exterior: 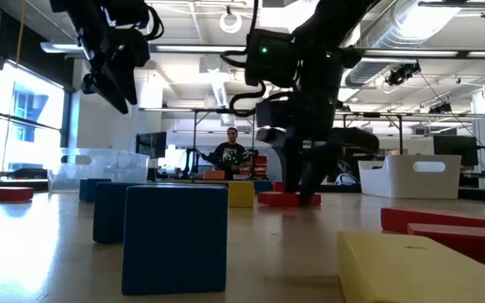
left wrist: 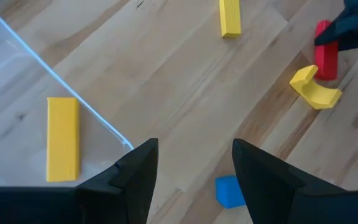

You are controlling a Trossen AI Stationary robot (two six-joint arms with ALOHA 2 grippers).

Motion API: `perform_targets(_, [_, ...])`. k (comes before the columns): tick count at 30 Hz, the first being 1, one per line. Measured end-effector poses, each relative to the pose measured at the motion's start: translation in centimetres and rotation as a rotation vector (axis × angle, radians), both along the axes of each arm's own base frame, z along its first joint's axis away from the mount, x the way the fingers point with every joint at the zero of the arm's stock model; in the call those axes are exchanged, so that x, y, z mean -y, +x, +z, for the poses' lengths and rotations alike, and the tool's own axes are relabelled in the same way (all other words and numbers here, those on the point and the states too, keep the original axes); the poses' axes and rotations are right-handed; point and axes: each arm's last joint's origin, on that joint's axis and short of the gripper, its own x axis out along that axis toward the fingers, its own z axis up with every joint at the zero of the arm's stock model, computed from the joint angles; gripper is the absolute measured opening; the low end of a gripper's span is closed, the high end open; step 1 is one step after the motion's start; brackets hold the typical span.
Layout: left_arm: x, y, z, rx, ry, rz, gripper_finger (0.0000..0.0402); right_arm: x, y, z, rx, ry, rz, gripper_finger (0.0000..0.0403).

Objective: Sort & place blocks by color
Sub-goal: Put the red block into the bottom white bin

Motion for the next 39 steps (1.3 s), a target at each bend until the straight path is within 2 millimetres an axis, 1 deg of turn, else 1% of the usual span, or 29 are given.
perform_targets(3, [0.0, 0.0, 0.0, 0.015, -0.029, 0.056, 0.0192, 0.2, 0.7, 1.9, 0.060, -0.028, -0.094, 0.0096])
perform_targets(6, [0.0, 0.0, 0.0, 0.041, -0.080, 0.142, 0.0192, 0.4, 1.3, 3.3, 0.093, -0.066, -0.167, 0.0096])
perform_targets(10, [0.1, 0.2, 0.1, 0.091, -0.165, 0.226, 0.0192, 0.6, 2.8, 6.0, 0.196, -0.121, -0.210, 0.0096])
perform_targets(16, [0.0, 1.0, 0.5, 0.206, -0.214, 0.259, 0.0192, 1.0, 4.3, 9.8, 0.335, -0.190, -0.256, 0.0096])
perform_targets(21, [-0.1, 2.1, 1.3, 0.330, -0.190, 0.268, 0.0192, 1.7, 5.1, 12.1, 0.434, -0.254, -0.306, 0.0096])
perform_targets(26, [-0.2, 3.3, 2.3, 0.465, -0.158, 0.252, 0.0192, 2.5, 5.6, 13.4, 0.513, -0.309, -0.354, 0.0096])
perform_targets(30, [-0.2, 3.9, 2.9, 0.540, -0.130, 0.227, 0.0192, 3.1, 5.8, 13.7, 0.553, -0.339, -0.388, 0.0096])
perform_targets(34, [-0.3, 3.9, 3.0, 0.553, -0.126, 0.253, 0.0192, 3.3, 6.0, 14.0, 0.584, -0.354, -0.406, 0.0096])
perform_targets(39, [-0.3, 3.9, 3.0, 0.551, -0.126, 0.255, 0.0192, 3.3, 6.5, 14.5, 0.662, -0.345, -0.421, 0.0096])
